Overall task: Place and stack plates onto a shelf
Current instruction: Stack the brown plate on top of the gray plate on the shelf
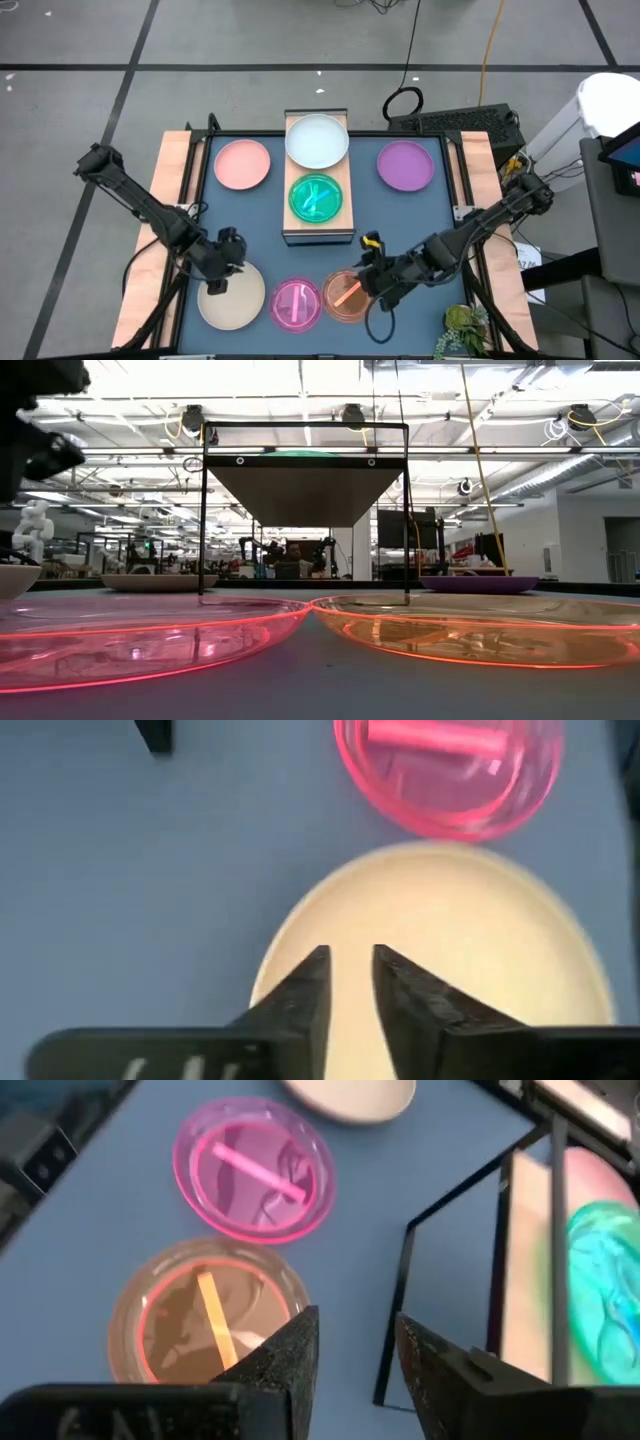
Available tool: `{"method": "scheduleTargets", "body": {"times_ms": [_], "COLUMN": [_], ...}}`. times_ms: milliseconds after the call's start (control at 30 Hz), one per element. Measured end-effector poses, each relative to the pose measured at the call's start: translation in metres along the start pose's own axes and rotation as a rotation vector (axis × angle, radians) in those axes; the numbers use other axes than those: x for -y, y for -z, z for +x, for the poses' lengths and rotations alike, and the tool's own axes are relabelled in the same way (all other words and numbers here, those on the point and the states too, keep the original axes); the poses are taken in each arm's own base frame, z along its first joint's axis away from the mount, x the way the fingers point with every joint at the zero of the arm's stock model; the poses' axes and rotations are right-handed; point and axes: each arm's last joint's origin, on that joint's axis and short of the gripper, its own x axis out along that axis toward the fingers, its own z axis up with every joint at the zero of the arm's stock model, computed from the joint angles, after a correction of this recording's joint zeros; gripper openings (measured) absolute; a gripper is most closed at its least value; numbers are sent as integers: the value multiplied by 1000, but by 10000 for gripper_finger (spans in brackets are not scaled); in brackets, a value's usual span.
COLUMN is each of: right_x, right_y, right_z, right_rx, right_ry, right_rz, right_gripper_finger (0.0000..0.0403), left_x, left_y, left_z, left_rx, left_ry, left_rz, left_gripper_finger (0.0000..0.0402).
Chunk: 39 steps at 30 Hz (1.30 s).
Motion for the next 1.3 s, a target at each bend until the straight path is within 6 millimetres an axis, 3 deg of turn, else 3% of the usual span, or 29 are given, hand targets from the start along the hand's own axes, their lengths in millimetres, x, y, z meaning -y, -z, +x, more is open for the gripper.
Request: {"method": "scheduleTargets", "body": {"times_ms": [233,367,533,833,1300], "right_x": [-3,-3,-3,-3,-3], "right_y": [12,12,12,12,12], "right_z": [8,8,8,8,8], "right_rx": [-47,-45,-45,-49,-46], "right_ry": [1,0,-1,-1,-1], "right_rz": [30,33,33,23,25], "right_gripper_finger": [116,116,116,116,116], "left_x": [-6,-9,-16,-23,-24], "left_y": [3,3,3,1,9], "left_z": [28,38,44,44,53], "left_rx": [-100,-146,-238,-279,-355], "left_ry": [-175,-212,-181,-168,-151], "left_rz": [14,-13,-14,-11,5], "left_gripper_finger": [193,212,193,128,63]}}
